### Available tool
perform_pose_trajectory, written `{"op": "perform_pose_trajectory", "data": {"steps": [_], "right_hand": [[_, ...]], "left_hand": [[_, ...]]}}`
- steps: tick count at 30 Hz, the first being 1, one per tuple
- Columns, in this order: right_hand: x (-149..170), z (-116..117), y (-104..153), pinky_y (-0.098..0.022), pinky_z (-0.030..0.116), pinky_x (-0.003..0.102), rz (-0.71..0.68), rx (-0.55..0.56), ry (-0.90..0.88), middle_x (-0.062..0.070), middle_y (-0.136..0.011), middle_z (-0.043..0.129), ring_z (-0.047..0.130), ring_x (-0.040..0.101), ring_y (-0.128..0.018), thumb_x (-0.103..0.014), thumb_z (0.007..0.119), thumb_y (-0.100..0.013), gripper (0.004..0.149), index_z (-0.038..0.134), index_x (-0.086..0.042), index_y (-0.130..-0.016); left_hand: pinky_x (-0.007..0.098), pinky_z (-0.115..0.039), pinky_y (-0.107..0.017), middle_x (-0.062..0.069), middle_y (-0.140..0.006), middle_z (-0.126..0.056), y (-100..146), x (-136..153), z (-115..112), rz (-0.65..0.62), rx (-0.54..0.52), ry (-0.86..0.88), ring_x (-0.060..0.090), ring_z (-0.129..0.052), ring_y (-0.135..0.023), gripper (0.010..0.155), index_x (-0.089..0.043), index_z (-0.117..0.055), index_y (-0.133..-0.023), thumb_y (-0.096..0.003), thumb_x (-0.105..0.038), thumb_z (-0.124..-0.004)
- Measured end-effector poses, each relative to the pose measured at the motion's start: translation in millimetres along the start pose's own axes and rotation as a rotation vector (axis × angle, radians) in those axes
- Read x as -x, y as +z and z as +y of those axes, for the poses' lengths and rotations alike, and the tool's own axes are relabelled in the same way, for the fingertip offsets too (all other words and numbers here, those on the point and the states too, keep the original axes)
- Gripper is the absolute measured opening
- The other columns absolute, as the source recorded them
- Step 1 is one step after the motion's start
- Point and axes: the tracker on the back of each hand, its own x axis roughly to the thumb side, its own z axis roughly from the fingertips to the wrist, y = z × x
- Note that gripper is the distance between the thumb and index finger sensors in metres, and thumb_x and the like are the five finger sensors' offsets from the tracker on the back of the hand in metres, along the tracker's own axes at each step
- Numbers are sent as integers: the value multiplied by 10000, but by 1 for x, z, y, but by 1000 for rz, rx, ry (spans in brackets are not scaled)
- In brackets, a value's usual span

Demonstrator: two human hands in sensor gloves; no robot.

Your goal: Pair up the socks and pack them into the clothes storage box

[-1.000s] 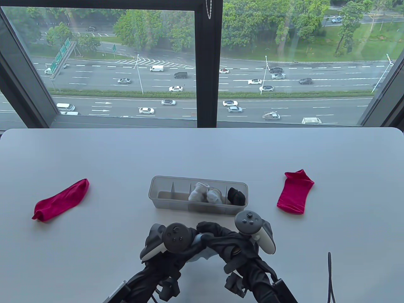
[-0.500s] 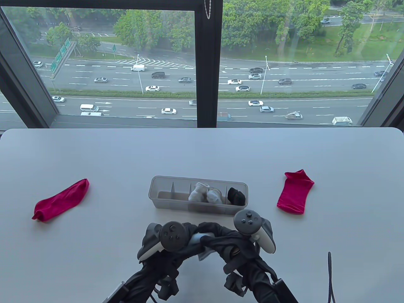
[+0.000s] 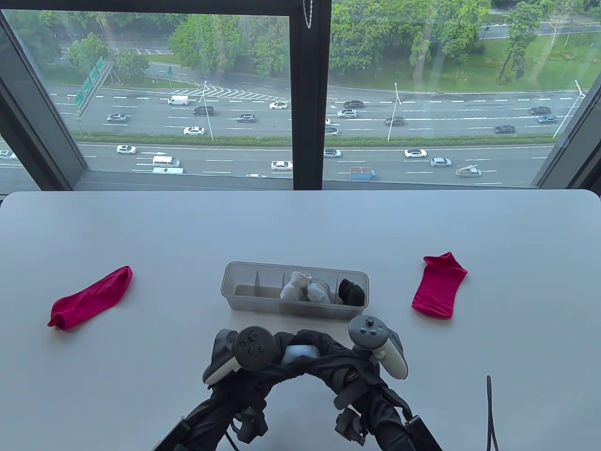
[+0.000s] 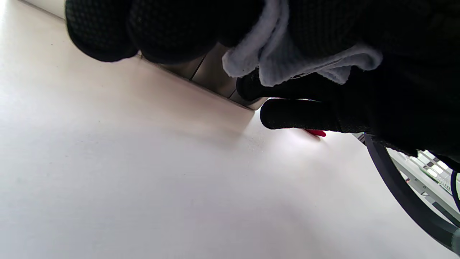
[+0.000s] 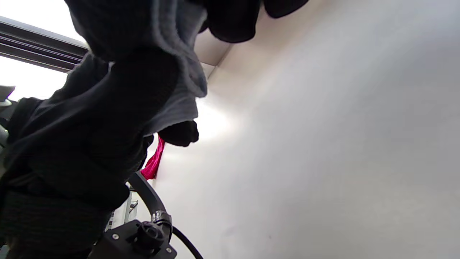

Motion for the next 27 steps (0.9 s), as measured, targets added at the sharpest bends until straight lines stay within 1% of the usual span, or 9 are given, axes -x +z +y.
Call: {"op": "perform_pose_trajectory", "data": {"steps": [2, 5, 7, 11, 13, 16, 20, 23, 27], "right_hand": [[-4, -4, 2, -833, 484, 471, 5, 54, 16, -31, -1059, 683, 744, 180, -959, -449, 750, -539, 515, 552, -396, -1012], [-4, -5, 5, -804, 572, 434, 42, 139, 89, 23, -939, 785, 860, 144, -803, -497, 697, -552, 532, 532, -306, -1020], [-3, -4, 5, -787, 612, 405, 60, 173, 77, 2, -880, 819, 896, 109, -732, -529, 647, -558, 538, 518, -286, -1020], [-1, -4, 6, -761, 642, 387, 68, 161, 10, 19, -803, 854, 921, 109, -642, -526, 593, -576, 505, 514, -276, -1009], [-1, -2, 5, -767, 636, 383, 62, 143, -22, 13, -811, 846, 915, 102, -654, -530, 585, -580, 503, 501, -283, -1011], [-2, 2, 2, -794, 580, 424, 36, 81, -26, 18, -874, 800, 872, 128, -735, -536, 617, -566, 542, 464, -294, -1026], [-3, 5, -1, -809, 491, 501, -17, -57, -34, 33, -1106, 579, 656, 266, -994, -503, 739, -511, 705, 324, -429, -1076], [-2, 4, -1, -778, 622, 427, -19, -30, 3, 23, -1049, 698, 791, 221, -928, -482, 777, -489, 653, 445, -442, -1049], [3, 4, -2, -745, 679, 396, 6, -25, -56, 35, -982, 767, 857, 184, -859, -491, 714, -545, 575, 470, -374, -1052]], "left_hand": [[574, -838, -493, 85, -555, -941, 2, -1, -1, 1, -20, -5, 290, -996, -458, 722, -4, -575, -1002, -503, -505, -720], [714, -550, -715, 260, -1105, -599, 5, -11, -3, 13, -104, -95, 534, -656, -987, 773, -92, -362, -1122, -525, -469, -677], [705, -551, -719, 265, -1111, -590, 5, -19, -5, -22, -129, -120, 546, -650, -979, 676, -83, -444, -1117, -558, -411, -636], [699, -552, -716, 269, -1070, -579, 1, -11, -14, -56, 12, -54, 512, -665, -936, 697, -39, -357, -1125, -576, -457, -456], [711, -492, -732, 263, -1064, -486, 0, -9, -16, -32, 67, 4, 496, -582, -934, 850, -52, -249, -1115, -520, -582, -546], [647, -619, -685, 190, -949, -623, 0, -9, -13, 29, -9, -99, 389, -715, -811, 802, -96, -341, -1061, -493, -540, -690], [495, -864, -405, 57, -543, -901, 0, -4, -5, 35, -64, -91, 200, -931, -392, 686, -74, -657, -915, -441, -558, -771], [441, -888, -244, 19, -352, -916, 2, 0, -2, 28, -36, -66, 145, -918, -195, 683, -72, -737, -863, -439, -607, -749], [437, -879, -212, 22, -325, -913, -1, -3, -3, 27, -52, -94, 145, -904, -162, 694, -64, -739, -866, -442, -613, -728]]}}
